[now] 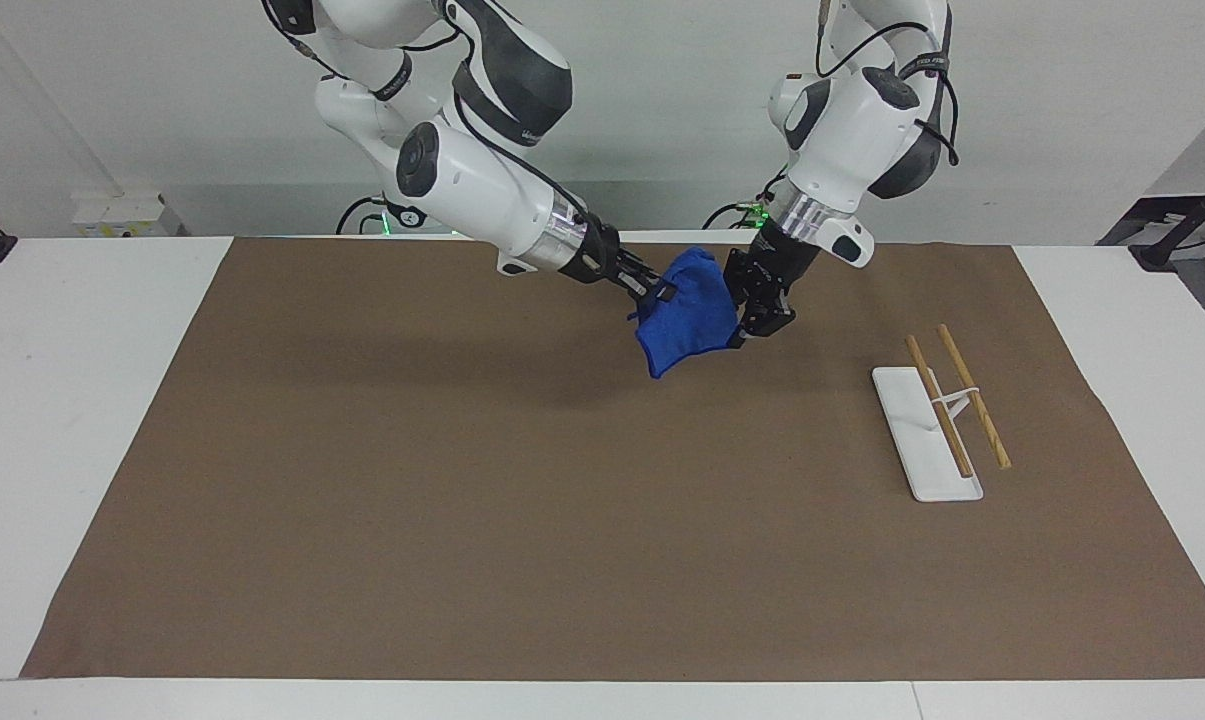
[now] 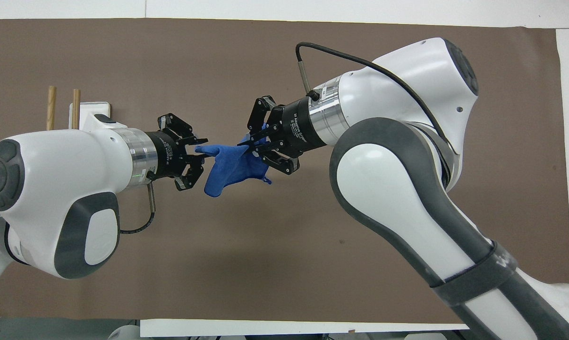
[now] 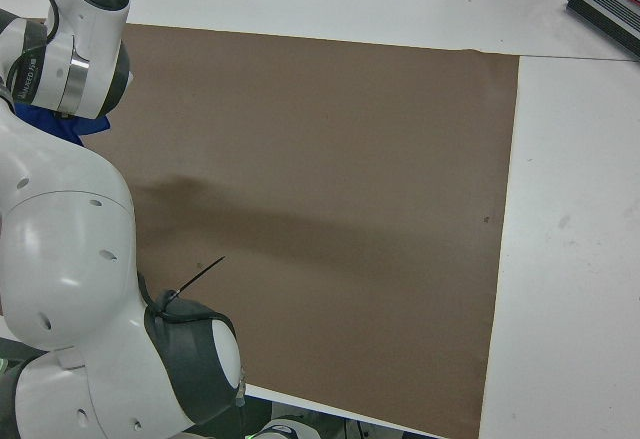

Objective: Right arm passes towel to left arm to hang
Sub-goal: 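Close the left gripper on the towel beside the right gripper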

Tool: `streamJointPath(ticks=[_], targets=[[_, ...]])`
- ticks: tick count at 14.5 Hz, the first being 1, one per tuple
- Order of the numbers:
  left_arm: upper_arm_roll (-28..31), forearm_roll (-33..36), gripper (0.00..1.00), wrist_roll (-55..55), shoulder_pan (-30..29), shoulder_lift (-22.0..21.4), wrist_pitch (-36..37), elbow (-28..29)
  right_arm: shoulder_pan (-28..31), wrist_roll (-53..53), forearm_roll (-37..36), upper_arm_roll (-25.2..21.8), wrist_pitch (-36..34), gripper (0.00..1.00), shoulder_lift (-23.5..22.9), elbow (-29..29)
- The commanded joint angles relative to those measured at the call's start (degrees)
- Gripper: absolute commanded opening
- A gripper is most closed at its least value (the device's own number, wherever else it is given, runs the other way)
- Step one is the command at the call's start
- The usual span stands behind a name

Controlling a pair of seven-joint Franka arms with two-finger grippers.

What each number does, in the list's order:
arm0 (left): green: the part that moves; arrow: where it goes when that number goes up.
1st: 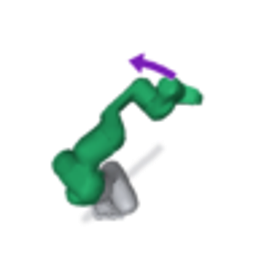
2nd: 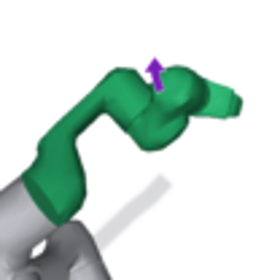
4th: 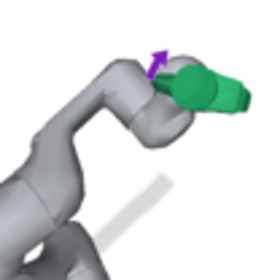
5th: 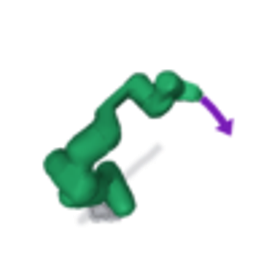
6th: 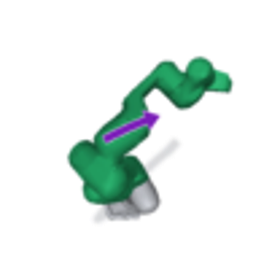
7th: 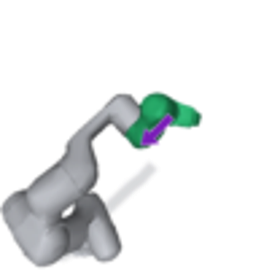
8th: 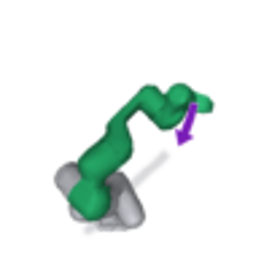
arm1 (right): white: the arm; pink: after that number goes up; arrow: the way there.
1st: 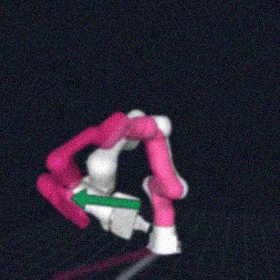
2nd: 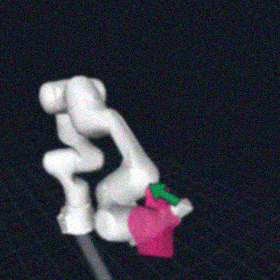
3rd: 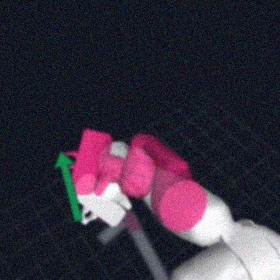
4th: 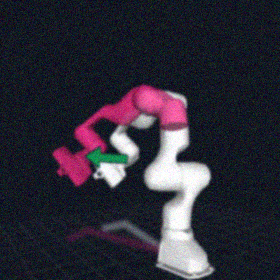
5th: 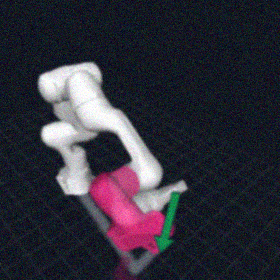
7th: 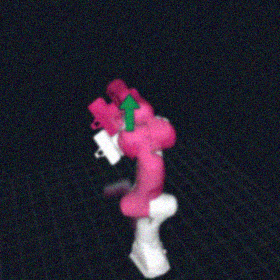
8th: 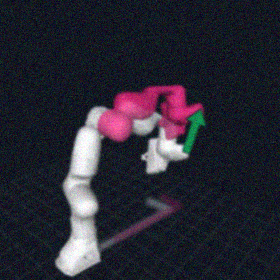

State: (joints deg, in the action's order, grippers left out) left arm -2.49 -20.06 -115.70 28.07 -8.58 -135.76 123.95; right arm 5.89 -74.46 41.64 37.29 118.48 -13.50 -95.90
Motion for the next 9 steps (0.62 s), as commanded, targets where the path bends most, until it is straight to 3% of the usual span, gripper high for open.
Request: streamJointPath(ticks=[1, 6, 7, 9], targets=[[0.21, -1.12, 0.0, -0.05, 0.94, -0.3, -1.0, 0.5, 0.79, -0.33, 0.64, 1.12, 0.18, 0.0, -0.74, 0.81], [0.21, -1.12, 0.0, 0.04, 1.02, -0.3, -0.91, 0.5, 0.79, -0.16, 0.46, 1.12, 0.27, 0.0, -0.74, 0.89], [0.21, -1.12, 0.0, 0.04, 1.02, -0.39, -0.91, 0.5, 0.79, 0.19, 0.37, 1.12, 0.35, 0.08, -0.74, 0.89], [0.29, -1.12, 0.0, 1.26, 0.85, -0.39, -0.82, 0.5, 0.87, 0.28, 0.29, 0.95, 0.18, 0.69, -0.65, 0.81]])
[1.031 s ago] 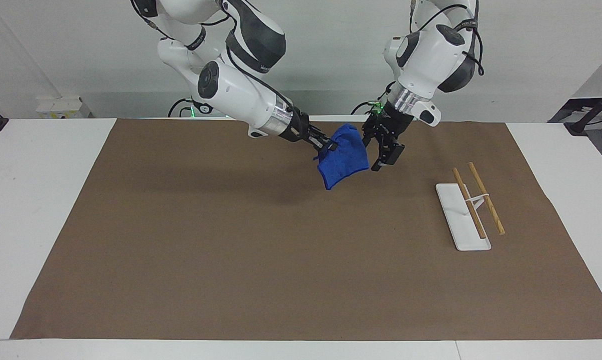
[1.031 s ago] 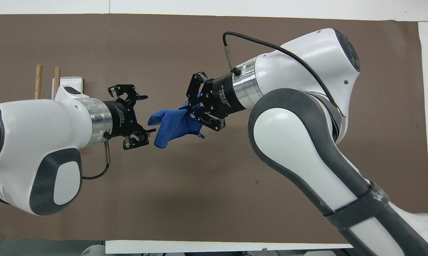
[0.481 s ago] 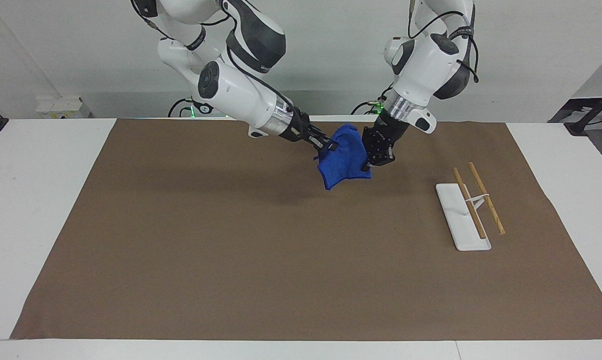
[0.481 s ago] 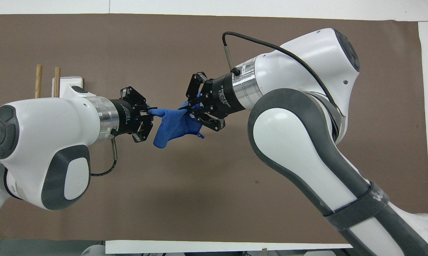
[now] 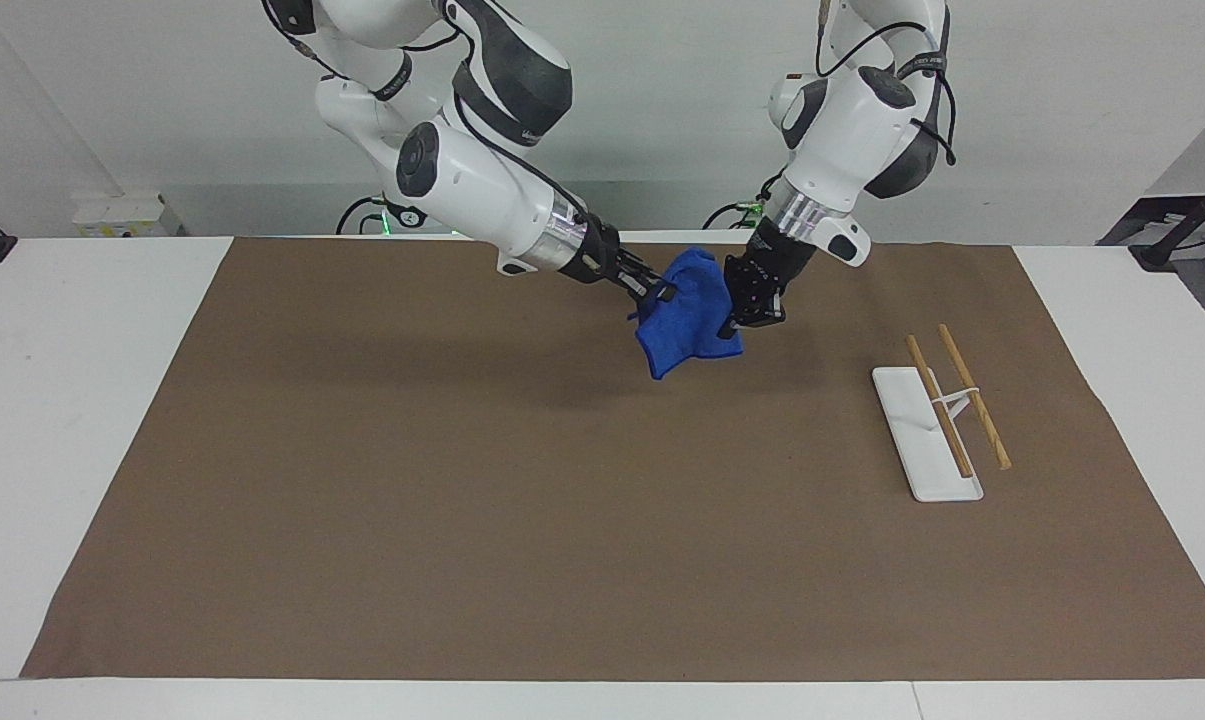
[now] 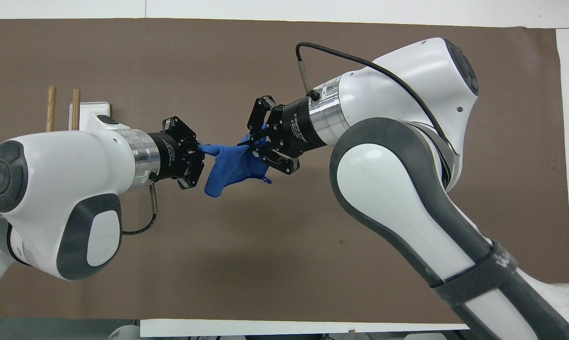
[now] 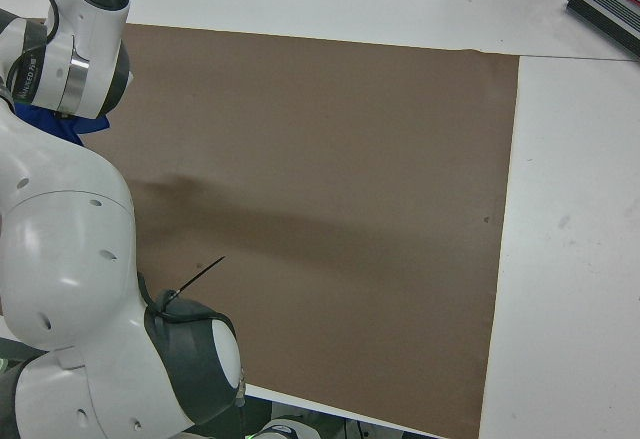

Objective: Right arm passes towel to left arm to hang
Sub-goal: 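Open the right gripper and withdraw while the left gripper pulls the towel, then drape the towel over the wooden rods with the left gripper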

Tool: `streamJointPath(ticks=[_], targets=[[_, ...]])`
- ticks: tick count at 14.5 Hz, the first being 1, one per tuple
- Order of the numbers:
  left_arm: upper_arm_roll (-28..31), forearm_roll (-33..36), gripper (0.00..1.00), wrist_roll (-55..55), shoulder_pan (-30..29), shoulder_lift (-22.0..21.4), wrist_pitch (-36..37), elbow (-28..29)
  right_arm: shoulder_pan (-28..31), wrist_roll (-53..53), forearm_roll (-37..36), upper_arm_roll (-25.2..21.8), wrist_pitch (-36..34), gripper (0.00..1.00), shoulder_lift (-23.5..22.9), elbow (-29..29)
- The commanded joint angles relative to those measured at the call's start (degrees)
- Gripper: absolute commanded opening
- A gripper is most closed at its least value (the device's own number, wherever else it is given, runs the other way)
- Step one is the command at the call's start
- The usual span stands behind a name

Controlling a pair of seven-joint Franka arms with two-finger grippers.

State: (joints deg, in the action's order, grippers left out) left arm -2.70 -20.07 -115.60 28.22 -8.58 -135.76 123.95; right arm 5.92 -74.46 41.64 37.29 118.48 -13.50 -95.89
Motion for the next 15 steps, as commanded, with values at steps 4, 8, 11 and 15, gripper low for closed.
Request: streamJointPath(ticks=[4, 8, 11, 15], targets=[[0.68, -1.12, 0.0, 6.59, -1.32, -0.3, -0.47, 0.42, 0.85, 9.64, -2.51, -0.98, -1.31, 0.99, 0.05, 0.53], [0.77, -1.12, 0.0, 18.01, -6.49, -0.3, 0.14, 0.59, -1.07, 35.79, -23.89, -9.31, -12.71, 0.99, 2.07, 0.35], [0.77, -1.03, 0.0, 28.64, -13.34, -0.39, 4.35, 0.77, -2.93, 58.31, -37.31, -18.45, -15.03, 0.99, 4.79, 0.27], [0.77, -1.03, 0.0, 40.17, -21.7, -0.3, 4.8, 0.77, -5.11, 72.25, -37.68, -33.2, -18.53, 0.99, 8.83, 0.18]])
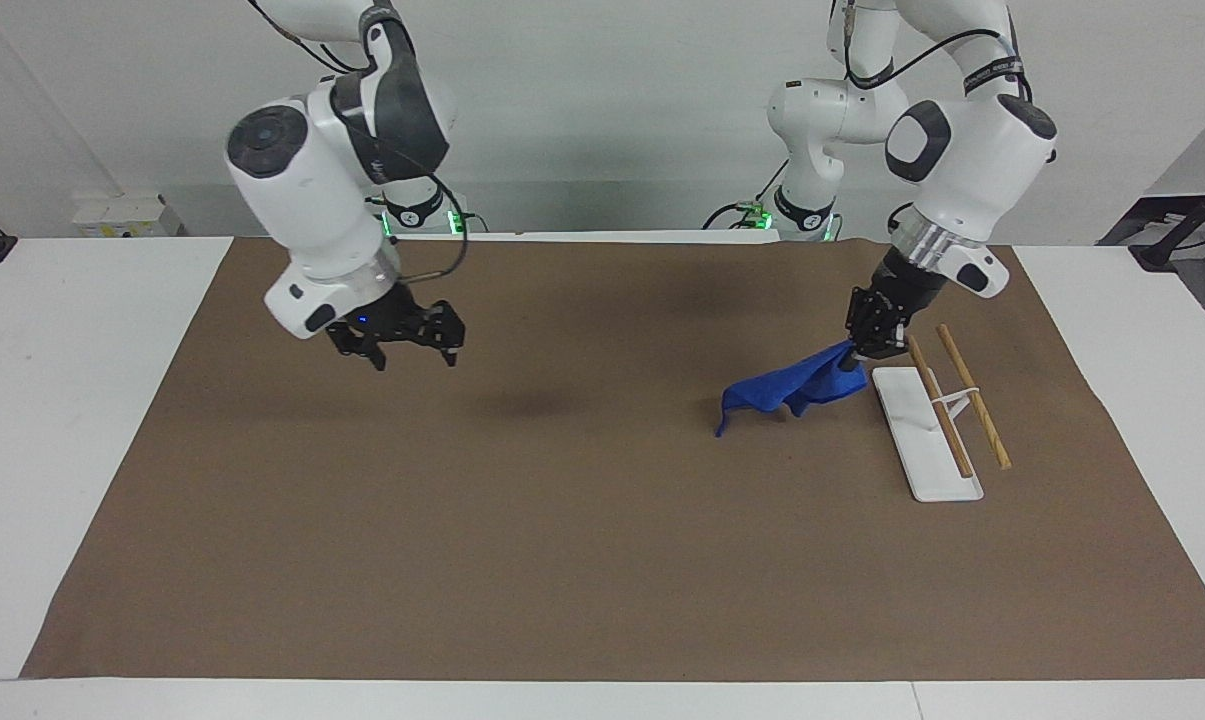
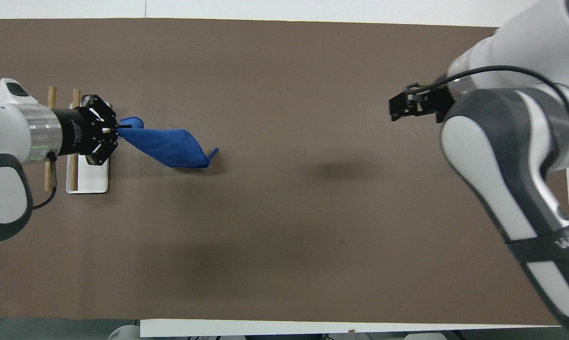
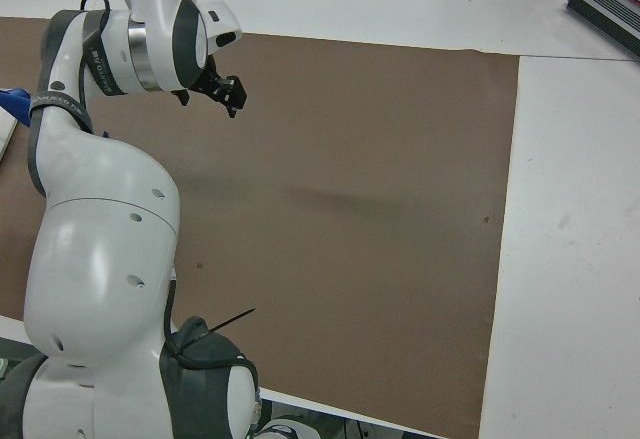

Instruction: Right arm passes towel to left arm to hang

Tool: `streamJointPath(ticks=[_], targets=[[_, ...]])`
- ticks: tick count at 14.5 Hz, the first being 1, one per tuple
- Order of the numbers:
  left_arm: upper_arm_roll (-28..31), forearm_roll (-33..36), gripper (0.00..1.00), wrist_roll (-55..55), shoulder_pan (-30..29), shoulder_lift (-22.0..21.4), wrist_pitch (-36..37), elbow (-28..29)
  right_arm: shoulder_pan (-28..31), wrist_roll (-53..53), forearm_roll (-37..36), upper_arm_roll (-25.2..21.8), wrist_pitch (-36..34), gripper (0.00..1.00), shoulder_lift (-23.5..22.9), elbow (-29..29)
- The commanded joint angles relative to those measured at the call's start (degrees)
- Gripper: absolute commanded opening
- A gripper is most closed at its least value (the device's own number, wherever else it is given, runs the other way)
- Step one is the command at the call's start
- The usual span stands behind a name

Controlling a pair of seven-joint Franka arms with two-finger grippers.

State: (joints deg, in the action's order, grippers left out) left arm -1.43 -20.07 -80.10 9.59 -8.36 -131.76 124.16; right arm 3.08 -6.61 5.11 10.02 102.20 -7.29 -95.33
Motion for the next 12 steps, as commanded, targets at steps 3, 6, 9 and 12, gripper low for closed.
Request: streamJointPath(ticks=[3, 6, 9, 12], targets=[[-0.42, -0.41, 0.0, 16.07, -8.69, 0.71, -0.34, -1.28, -3.96, 9.05, -3.0, -14.13, -3.93, 1.0, 5.34, -0.04], [-0.42, -0.41, 0.0, 27.52, -13.72, 2.73, -0.52, -4.62, -3.78, 14.69, -3.44, -18.27, -7.61, 1.0, 6.93, 1.97], [-0.24, -0.06, 0.0, 29.3, -15.39, 5.36, -0.43, -9.46, -3.87, 15.14, -7.9, -17.5, -8.42, 1.0, 6.93, 2.69], [-0.24, 1.25, 0.0, 30.01, -17.41, 7.12, -2.0, -12.36, -3.78, 14.52, -9.77, -16.17, -8.85, 0.99, 6.93, 2.17]])
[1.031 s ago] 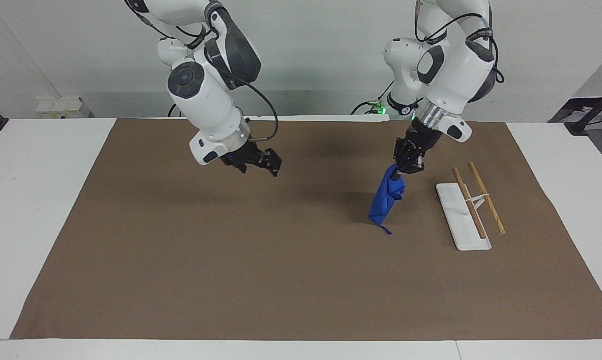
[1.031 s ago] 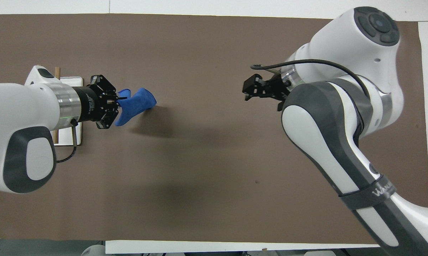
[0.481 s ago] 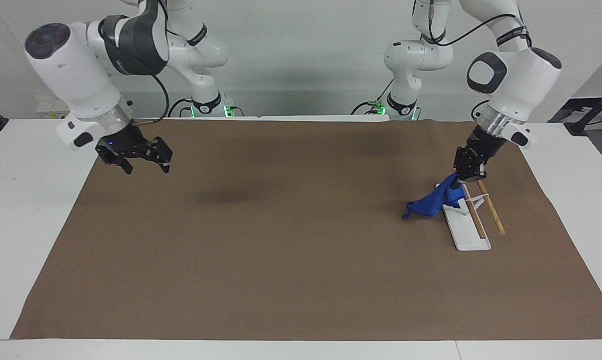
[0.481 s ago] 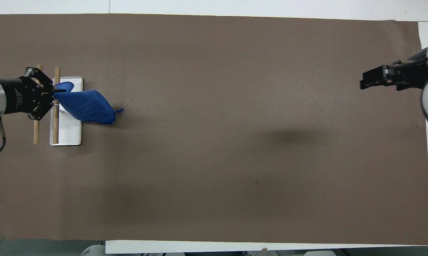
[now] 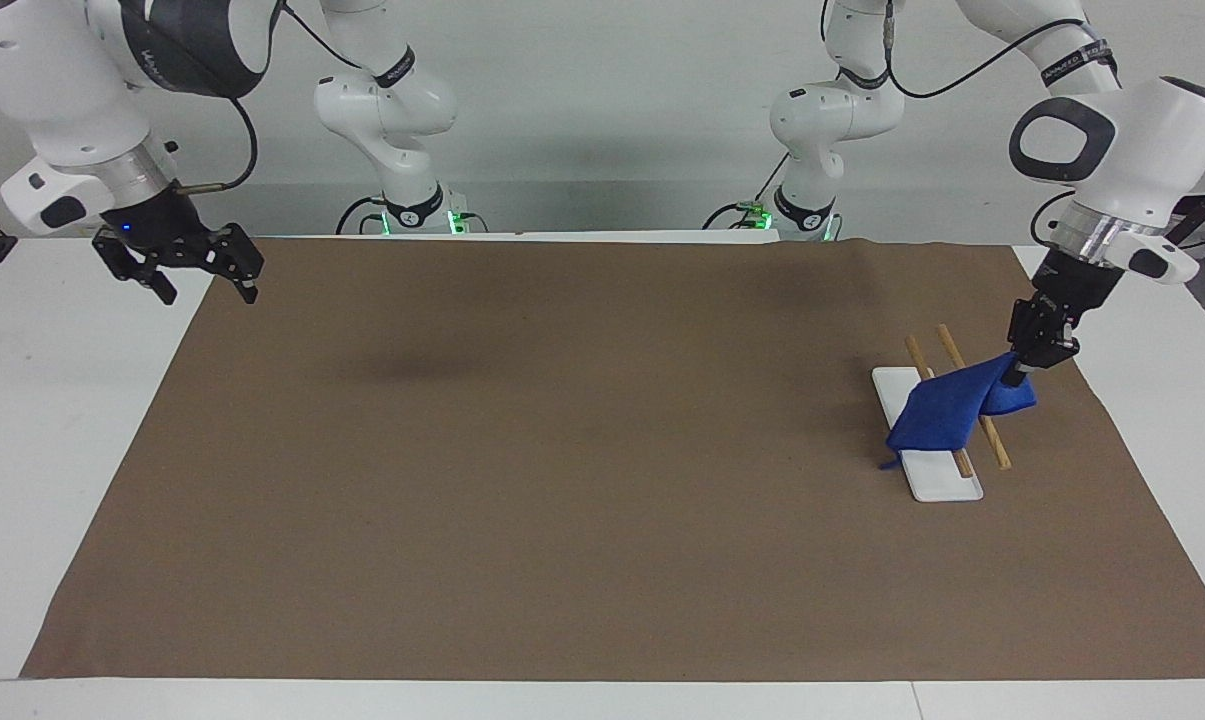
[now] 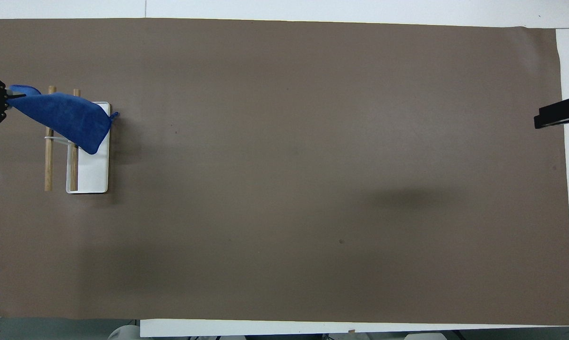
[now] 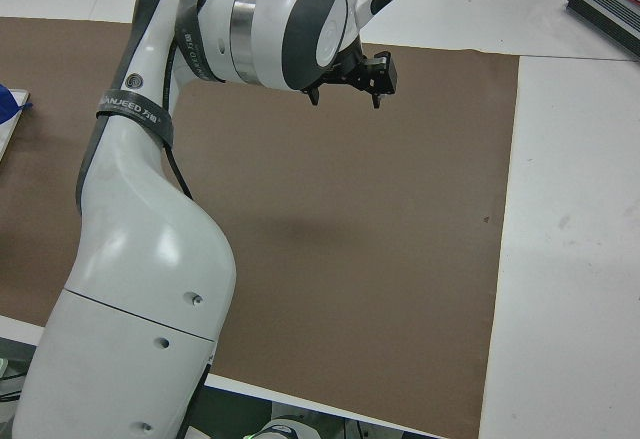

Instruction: Right arm passes towel to left arm to hang

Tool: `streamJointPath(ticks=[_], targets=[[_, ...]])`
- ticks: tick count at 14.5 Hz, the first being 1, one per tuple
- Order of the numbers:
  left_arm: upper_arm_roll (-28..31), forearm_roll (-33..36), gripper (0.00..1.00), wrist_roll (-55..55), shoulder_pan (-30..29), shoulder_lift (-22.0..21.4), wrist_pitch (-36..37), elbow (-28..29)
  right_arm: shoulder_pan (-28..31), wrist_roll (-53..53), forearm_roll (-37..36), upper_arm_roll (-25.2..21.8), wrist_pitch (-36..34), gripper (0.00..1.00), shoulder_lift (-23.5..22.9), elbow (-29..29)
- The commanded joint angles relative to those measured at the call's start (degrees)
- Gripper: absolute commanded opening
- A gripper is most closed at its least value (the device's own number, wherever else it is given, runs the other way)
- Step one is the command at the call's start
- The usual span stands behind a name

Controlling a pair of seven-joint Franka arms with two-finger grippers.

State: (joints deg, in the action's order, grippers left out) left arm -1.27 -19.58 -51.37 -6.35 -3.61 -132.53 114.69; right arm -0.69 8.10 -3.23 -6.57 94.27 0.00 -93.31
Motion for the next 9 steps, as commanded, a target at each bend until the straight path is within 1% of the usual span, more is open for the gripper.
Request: streamJointPath(ticks=[1, 2, 6, 7, 9], targets=[[-0.32, 2.6, 0.0, 1.8, -1.56, 2.64, -1.58, -3.68, -0.01, -0.79, -1.34, 0.42, -1.01, 0.99, -0.35, 0.15], [-0.4, 5.05, 0.0, 2.85, -2.43, 2.47, -1.59, -3.16, -0.01, -0.97, -1.08, 0.51, -1.1, 0.99, -0.44, 0.15], [-0.23, 5.96, 0.0, 4.17, -4.54, 1.68, -1.06, -1.32, -0.01, -2.38, -0.64, 0.6, -2.59, 1.0, -0.44, 0.32], [-0.23, 6.31, 0.01, 4.35, -4.55, 0.98, -0.97, 0.43, -0.01, -2.47, -0.64, 0.6, -2.68, 0.99, -0.44, 0.32], [-0.23, 8.15, 0.01, 4.26, -4.55, -1.74, -0.97, 5.43, -0.01, -2.38, -0.55, 0.51, -2.69, 0.99, -0.44, 0.32]])
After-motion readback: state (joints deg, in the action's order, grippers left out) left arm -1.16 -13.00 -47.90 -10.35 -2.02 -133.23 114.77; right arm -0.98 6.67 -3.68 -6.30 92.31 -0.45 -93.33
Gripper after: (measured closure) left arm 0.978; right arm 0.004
